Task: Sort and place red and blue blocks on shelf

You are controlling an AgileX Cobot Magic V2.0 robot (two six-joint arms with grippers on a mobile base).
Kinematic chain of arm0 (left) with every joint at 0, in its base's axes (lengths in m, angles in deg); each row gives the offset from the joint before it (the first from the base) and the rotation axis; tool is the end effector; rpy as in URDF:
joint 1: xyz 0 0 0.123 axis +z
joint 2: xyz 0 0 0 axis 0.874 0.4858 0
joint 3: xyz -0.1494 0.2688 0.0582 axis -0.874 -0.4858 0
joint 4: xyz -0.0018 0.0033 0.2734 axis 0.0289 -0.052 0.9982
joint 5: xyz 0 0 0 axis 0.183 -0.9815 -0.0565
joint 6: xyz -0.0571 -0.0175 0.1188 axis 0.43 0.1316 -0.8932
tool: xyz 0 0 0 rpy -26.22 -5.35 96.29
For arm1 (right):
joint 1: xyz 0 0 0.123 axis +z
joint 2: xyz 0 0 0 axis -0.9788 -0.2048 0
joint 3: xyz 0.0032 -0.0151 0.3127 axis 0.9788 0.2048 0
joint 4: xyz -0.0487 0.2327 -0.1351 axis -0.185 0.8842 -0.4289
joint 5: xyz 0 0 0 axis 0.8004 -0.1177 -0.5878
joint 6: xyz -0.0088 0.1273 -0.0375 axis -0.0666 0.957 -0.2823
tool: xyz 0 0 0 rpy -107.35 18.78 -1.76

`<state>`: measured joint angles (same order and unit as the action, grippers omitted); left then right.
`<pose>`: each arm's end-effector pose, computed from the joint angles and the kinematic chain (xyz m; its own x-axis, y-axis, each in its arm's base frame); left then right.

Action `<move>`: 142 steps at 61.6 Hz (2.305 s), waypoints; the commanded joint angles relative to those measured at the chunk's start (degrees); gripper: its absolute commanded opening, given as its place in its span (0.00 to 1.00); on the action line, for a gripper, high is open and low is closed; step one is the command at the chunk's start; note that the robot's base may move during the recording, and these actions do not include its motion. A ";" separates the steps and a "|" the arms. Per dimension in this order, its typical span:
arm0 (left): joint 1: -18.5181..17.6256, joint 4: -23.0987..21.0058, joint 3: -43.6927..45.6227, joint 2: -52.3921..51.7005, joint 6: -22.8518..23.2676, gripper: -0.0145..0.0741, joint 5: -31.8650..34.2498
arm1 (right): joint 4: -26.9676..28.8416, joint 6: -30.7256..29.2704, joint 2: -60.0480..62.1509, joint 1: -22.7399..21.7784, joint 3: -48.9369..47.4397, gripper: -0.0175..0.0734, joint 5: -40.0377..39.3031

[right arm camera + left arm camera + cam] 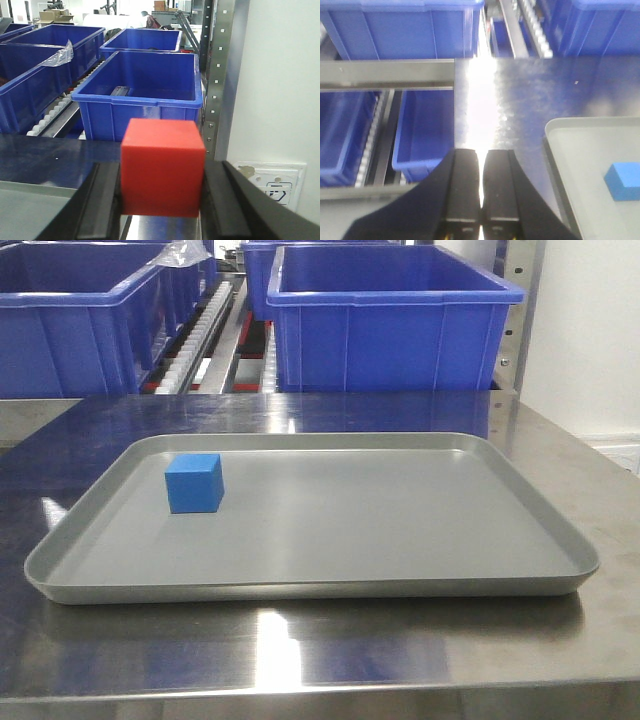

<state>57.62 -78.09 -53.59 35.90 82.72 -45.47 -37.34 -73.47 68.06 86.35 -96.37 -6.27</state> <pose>0.1821 -0.0152 0.3098 -0.3571 -0.0443 -0.9330 0.0675 0.9950 -0.0731 0.1123 0.0169 0.3309 0.0738 0.0386 -0.9965 -0.1495 0.9884 0.0273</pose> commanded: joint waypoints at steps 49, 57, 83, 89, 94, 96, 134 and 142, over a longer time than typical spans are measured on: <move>-22.64 -0.79 37.76 42.13 16.43 0.59 -23.22 | 0.02 -0.49 -0.27 -0.27 -1.53 0.47 -5.33; -26.01 2.62 44.34 48.91 26.97 0.87 -27.33 | 0.02 -0.49 -0.27 -0.27 -1.53 0.47 -5.33; -29.42 9.67 60.46 63.77 35.36 0.92 -45.99 | 0.02 -0.49 -0.27 -0.27 -1.53 0.47 -5.33; -29.78 9.77 61.05 64.76 35.46 0.92 -46.42 | 0.02 -0.49 -0.27 -0.27 -1.53 0.47 -5.33; -29.78 9.77 61.05 65.13 35.46 0.92 -45.90 | 0.02 -0.49 -0.27 -0.27 -1.53 0.47 -5.33; -29.78 9.77 61.05 65.40 35.46 0.92 -45.77 | 0.02 -0.49 -0.27 -0.27 -1.53 0.47 -5.33; -29.78 7.60 61.05 69.18 35.46 0.79 -45.79 | 0.02 -0.49 -0.27 -0.27 -1.53 0.47 -5.33; -29.78 6.56 61.05 69.18 35.46 0.69 -45.89 | 0.02 -0.49 -0.27 -0.27 -1.53 0.47 -5.33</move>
<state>28.36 -70.69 5.72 107.85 117.64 -91.75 -37.34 -73.47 68.06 86.35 -96.37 -6.27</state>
